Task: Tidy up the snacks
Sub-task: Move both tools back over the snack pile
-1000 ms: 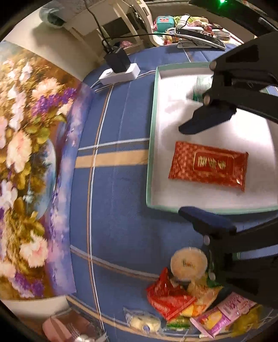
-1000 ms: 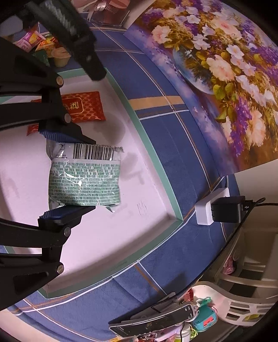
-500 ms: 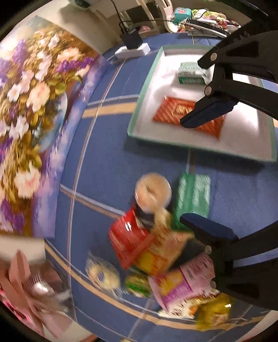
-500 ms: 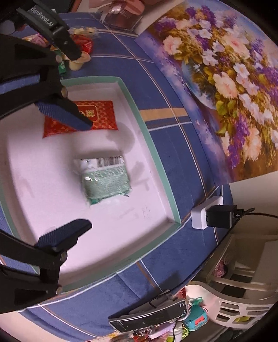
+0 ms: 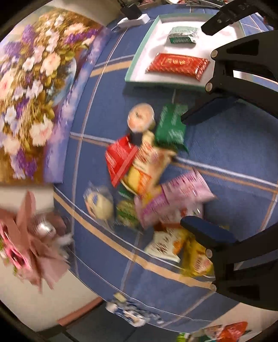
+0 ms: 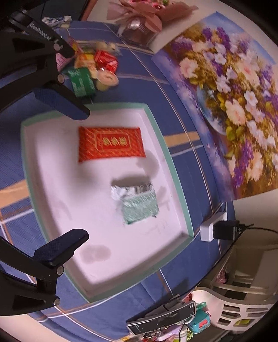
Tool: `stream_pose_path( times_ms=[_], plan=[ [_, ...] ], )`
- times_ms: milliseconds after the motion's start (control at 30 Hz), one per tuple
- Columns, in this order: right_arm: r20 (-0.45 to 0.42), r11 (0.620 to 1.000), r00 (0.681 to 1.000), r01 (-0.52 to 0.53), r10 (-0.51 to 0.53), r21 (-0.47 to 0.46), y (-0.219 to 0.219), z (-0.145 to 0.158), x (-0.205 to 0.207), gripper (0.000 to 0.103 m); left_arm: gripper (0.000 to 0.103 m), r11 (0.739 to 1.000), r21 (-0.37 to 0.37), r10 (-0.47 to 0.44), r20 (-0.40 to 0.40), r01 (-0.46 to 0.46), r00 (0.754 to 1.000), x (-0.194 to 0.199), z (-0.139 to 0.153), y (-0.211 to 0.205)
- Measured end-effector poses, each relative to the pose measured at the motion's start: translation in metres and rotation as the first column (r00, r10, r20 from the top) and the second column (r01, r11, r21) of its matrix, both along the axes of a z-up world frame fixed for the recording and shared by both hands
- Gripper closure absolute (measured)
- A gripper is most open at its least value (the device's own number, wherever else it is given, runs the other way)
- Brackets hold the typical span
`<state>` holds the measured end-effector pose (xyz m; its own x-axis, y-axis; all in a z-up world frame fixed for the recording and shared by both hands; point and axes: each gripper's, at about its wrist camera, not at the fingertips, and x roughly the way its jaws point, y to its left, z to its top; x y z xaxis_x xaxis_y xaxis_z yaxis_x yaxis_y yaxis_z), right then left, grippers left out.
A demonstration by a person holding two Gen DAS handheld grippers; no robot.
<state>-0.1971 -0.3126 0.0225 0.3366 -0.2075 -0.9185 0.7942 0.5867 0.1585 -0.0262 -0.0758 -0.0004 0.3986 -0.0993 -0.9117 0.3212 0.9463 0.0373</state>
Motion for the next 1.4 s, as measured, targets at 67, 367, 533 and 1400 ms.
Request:
stream_pose_path(
  times_ms=[67, 367, 533, 1400],
  plan=[
    [0.004, 1.0, 1.0, -0.011, 0.011, -0.009, 0.011, 0.003, 0.0, 0.0, 0.016, 1.0, 0.004, 0.027, -0.005, -0.027, 1.0, -0.001, 0.0, 0.011],
    [0.005, 0.992, 0.992, -0.127, 0.127, -0.001, 0.057, 0.002, 0.016, 0.0, 0.016, 0.994, 0.024, 0.108, -0.015, -0.108, 0.994, 0.003, 0.005, 0.059],
    [0.002, 0.982, 0.982, -0.188, 0.188, 0.007, 0.076, -0.002, 0.034, 0.0, 0.016, 0.982, 0.006, 0.19, -0.037, -0.19, 0.981, 0.018, 0.006, 0.093],
    [0.161, 0.873, 0.917, -0.397, 0.365, 0.283, 0.152, -0.057, 0.133, 0.006, 0.016, 0.945, -0.126, 0.245, -0.339, -0.302, 0.908, 0.046, -0.06, 0.146]
  ],
)
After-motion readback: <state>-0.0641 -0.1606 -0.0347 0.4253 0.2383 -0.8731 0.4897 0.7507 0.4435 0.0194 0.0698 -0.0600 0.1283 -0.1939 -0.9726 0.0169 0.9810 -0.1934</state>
